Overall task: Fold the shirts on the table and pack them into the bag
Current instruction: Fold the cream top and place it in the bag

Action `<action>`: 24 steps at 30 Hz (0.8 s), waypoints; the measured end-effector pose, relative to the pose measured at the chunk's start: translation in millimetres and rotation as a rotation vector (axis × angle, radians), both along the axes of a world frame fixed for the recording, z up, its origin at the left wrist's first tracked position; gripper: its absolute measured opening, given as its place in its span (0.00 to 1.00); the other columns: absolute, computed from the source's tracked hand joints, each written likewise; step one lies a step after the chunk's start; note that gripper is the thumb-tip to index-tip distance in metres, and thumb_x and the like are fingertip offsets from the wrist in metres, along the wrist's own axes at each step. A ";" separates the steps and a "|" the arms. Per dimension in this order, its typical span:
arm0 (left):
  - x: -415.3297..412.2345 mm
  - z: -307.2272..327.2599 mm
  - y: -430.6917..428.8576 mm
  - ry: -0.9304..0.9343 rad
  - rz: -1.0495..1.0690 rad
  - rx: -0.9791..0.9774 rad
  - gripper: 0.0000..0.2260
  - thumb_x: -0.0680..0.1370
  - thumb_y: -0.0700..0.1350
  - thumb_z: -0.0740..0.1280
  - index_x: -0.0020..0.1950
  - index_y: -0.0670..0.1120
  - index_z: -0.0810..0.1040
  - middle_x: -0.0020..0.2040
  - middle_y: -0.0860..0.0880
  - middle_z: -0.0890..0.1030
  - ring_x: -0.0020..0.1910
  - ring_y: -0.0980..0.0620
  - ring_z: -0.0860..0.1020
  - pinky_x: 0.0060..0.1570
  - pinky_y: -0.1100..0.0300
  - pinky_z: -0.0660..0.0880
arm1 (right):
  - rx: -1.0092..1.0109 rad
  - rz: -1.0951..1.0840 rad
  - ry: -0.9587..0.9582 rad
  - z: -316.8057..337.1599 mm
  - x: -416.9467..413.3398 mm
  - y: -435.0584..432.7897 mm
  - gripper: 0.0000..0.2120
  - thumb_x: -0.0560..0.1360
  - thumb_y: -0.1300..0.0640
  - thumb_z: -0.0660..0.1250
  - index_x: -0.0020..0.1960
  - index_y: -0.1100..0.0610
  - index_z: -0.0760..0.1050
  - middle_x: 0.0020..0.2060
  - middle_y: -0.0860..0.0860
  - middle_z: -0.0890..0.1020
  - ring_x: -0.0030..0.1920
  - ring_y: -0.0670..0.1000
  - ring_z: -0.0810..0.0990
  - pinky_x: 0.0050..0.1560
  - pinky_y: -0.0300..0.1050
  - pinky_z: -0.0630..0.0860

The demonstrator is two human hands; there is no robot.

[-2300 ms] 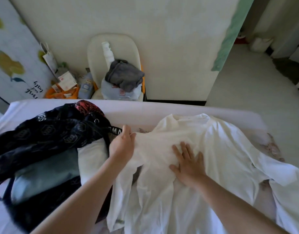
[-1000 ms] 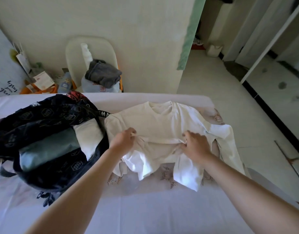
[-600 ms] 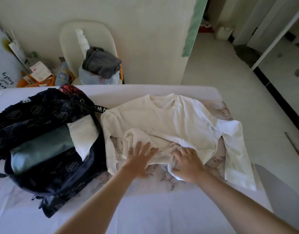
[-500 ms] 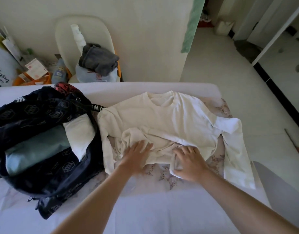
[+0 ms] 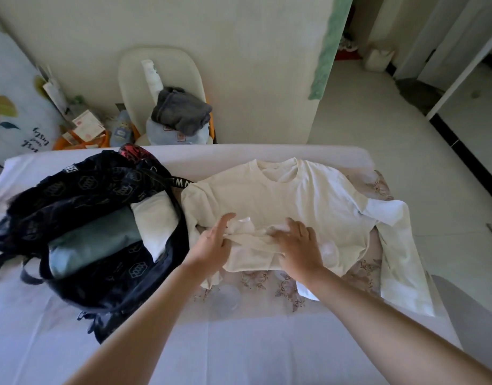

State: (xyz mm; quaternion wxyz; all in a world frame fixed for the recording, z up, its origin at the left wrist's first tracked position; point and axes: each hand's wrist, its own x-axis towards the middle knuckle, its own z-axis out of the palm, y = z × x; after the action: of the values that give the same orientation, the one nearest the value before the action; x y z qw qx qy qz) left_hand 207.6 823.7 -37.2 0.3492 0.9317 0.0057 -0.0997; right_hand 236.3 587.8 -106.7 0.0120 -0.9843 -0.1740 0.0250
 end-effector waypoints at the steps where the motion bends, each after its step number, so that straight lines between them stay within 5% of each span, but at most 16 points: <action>1: -5.2 8.0 6.6 0.019 -0.020 0.032 0.24 0.77 0.38 0.56 0.69 0.58 0.67 0.48 0.45 0.80 0.32 0.52 0.73 0.28 0.62 0.66 | 0.016 -0.037 0.025 7.7 -0.6 6.2 0.20 0.67 0.54 0.70 0.58 0.48 0.77 0.59 0.52 0.77 0.58 0.58 0.75 0.64 0.58 0.66; 3: -14.3 23.6 18.5 0.134 -0.047 0.071 0.17 0.76 0.41 0.59 0.60 0.58 0.76 0.43 0.48 0.81 0.34 0.50 0.77 0.30 0.57 0.70 | 0.080 -0.066 0.135 25.3 -5.9 14.7 0.08 0.70 0.54 0.67 0.49 0.48 0.74 0.47 0.47 0.80 0.53 0.54 0.78 0.62 0.52 0.66; 5: -24.3 33.6 26.3 0.396 -0.114 0.145 0.09 0.78 0.46 0.63 0.53 0.54 0.81 0.49 0.49 0.82 0.48 0.48 0.81 0.40 0.57 0.74 | 0.200 -0.042 0.284 43.2 -19.8 19.0 0.04 0.70 0.55 0.65 0.41 0.49 0.70 0.36 0.46 0.77 0.43 0.54 0.79 0.45 0.46 0.68; 8: -50.9 33.3 32.7 0.881 -0.222 0.241 0.09 0.77 0.51 0.64 0.47 0.48 0.81 0.47 0.49 0.83 0.47 0.48 0.82 0.44 0.60 0.76 | 0.174 0.049 0.666 60.8 -54.9 23.9 0.02 0.69 0.57 0.62 0.38 0.52 0.72 0.32 0.46 0.75 0.35 0.50 0.74 0.34 0.45 0.66; 10: -67.4 22.1 32.4 1.059 -0.311 0.222 0.15 0.76 0.57 0.63 0.48 0.49 0.84 0.45 0.52 0.83 0.45 0.49 0.82 0.47 0.57 0.79 | 0.142 0.078 0.950 60.4 -79.1 25.4 0.08 0.71 0.55 0.63 0.43 0.54 0.80 0.36 0.52 0.81 0.36 0.53 0.78 0.39 0.49 0.72; 12: -76.2 7.9 25.1 0.898 -0.438 0.354 0.16 0.77 0.58 0.62 0.50 0.50 0.85 0.44 0.54 0.83 0.44 0.52 0.82 0.46 0.61 0.78 | 0.268 0.003 0.981 53.5 -100.5 20.6 0.10 0.74 0.53 0.65 0.48 0.54 0.83 0.43 0.49 0.84 0.44 0.50 0.82 0.51 0.48 0.76; 14: -83.4 -6.4 6.6 0.583 -0.445 0.376 0.13 0.79 0.51 0.62 0.54 0.47 0.82 0.47 0.53 0.81 0.47 0.53 0.80 0.43 0.63 0.74 | 0.477 -0.159 0.744 48.7 -115.4 7.2 0.07 0.75 0.52 0.64 0.42 0.48 0.80 0.40 0.44 0.83 0.43 0.43 0.80 0.49 0.44 0.76; 16: -92.9 -18.7 -14.8 0.373 -0.355 0.216 0.09 0.79 0.46 0.61 0.55 0.51 0.80 0.55 0.52 0.80 0.54 0.52 0.79 0.49 0.61 0.74 | 0.517 -0.303 0.465 44.9 -123.6 -15.2 0.10 0.76 0.57 0.62 0.41 0.45 0.77 0.39 0.43 0.81 0.43 0.44 0.80 0.46 0.43 0.75; 19: -108.3 -31.8 -45.3 0.267 -0.386 0.117 0.13 0.79 0.46 0.62 0.63 0.56 0.77 0.65 0.54 0.76 0.65 0.52 0.73 0.58 0.59 0.72 | 0.395 -0.486 0.353 34.6 -135.4 -57.4 0.10 0.76 0.58 0.61 0.50 0.48 0.79 0.52 0.46 0.81 0.55 0.50 0.80 0.53 0.45 0.75; 24: -134.7 -62.8 -77.9 0.300 -0.577 0.353 0.23 0.78 0.56 0.64 0.73 0.60 0.67 0.79 0.53 0.56 0.78 0.50 0.52 0.74 0.47 0.52 | 0.164 -0.830 0.325 7.8 -157.2 -111.3 0.21 0.78 0.50 0.62 0.69 0.53 0.68 0.66 0.56 0.73 0.65 0.60 0.72 0.61 0.53 0.71</action>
State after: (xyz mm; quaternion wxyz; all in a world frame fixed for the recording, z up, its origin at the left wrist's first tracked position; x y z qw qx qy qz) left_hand 72.9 745.8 -100.0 0.1360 0.9159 -0.1890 -0.3271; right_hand 79.1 476.5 -98.9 0.1261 -0.9499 0.2381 0.1582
